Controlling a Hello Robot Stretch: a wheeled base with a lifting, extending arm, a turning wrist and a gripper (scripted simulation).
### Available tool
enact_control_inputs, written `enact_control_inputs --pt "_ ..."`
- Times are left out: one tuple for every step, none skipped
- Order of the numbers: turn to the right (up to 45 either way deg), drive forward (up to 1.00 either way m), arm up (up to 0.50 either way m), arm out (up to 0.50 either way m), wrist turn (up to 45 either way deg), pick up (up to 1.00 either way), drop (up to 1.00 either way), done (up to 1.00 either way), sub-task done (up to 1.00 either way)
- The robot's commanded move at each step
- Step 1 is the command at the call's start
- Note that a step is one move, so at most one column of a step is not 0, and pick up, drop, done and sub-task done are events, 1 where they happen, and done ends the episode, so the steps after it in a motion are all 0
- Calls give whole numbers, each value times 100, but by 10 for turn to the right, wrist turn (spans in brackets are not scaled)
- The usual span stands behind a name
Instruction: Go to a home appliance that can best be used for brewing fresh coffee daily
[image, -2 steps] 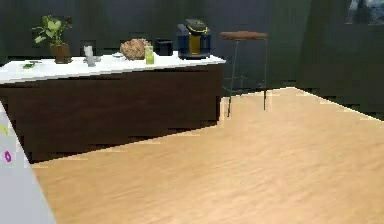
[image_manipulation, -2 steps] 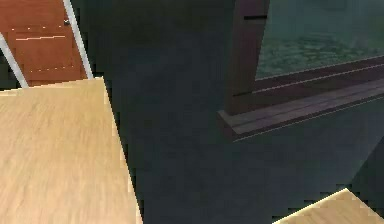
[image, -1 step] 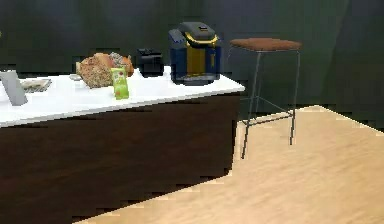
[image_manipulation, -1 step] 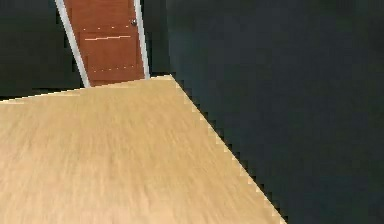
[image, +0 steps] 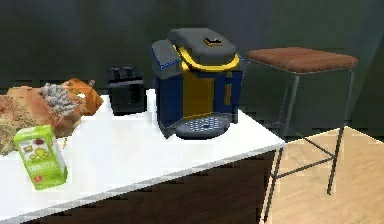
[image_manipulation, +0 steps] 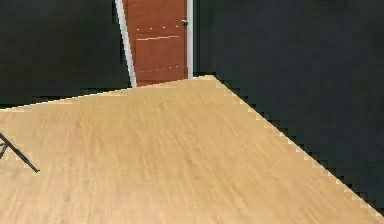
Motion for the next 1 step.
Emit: enact_control_inputs --pt "0 0 0 0 0 0 0 100 0"
